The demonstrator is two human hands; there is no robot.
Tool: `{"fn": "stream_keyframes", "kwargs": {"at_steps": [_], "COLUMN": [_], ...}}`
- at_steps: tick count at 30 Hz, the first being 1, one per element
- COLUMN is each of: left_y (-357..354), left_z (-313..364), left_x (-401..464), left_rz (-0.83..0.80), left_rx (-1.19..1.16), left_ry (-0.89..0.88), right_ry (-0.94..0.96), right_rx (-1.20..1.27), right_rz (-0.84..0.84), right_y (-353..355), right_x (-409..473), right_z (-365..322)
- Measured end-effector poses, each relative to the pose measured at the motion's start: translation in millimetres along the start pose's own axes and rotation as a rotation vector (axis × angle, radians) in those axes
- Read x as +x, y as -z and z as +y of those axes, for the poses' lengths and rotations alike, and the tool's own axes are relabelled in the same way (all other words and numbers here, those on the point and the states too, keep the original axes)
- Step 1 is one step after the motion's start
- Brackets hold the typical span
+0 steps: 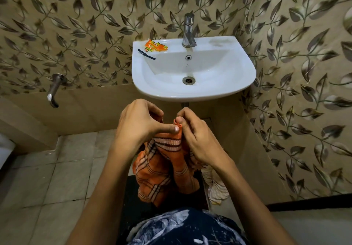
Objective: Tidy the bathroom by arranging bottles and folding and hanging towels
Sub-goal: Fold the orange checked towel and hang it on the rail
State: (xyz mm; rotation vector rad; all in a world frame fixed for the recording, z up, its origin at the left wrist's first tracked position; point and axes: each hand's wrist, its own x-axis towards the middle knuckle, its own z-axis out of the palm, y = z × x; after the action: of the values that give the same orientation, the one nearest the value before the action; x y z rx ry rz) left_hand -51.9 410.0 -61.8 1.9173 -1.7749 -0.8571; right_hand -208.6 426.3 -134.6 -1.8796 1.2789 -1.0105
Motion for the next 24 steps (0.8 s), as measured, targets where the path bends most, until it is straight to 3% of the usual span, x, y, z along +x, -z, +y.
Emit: {"fn": "stream_keyframes", "kwargs": {"at_steps": [5,8,14,24], "left_y": [7,5,-8,9], "left_z": [3,4,5,3], "left_x": [-3,-3,-5,-7], "left_rz": [-0.219,-0.24,-0.07,0.221], "left_rx": [-0.075,-0.041,-0.035,-0.137], "left_ry": [-0.072,-0.122,-0.148,-0.083], "right_ry": [0.026,0.013,0.019,-0.175], "right_rx": [-0.022,0.038,0.33,0.112], "right_rz": [-0.007,-0.004,-0.089,-0.216], "right_y": [2,4,9,29], "right_x": [1,4,13,-8], "right_z": [-2,-2,2,40]}}
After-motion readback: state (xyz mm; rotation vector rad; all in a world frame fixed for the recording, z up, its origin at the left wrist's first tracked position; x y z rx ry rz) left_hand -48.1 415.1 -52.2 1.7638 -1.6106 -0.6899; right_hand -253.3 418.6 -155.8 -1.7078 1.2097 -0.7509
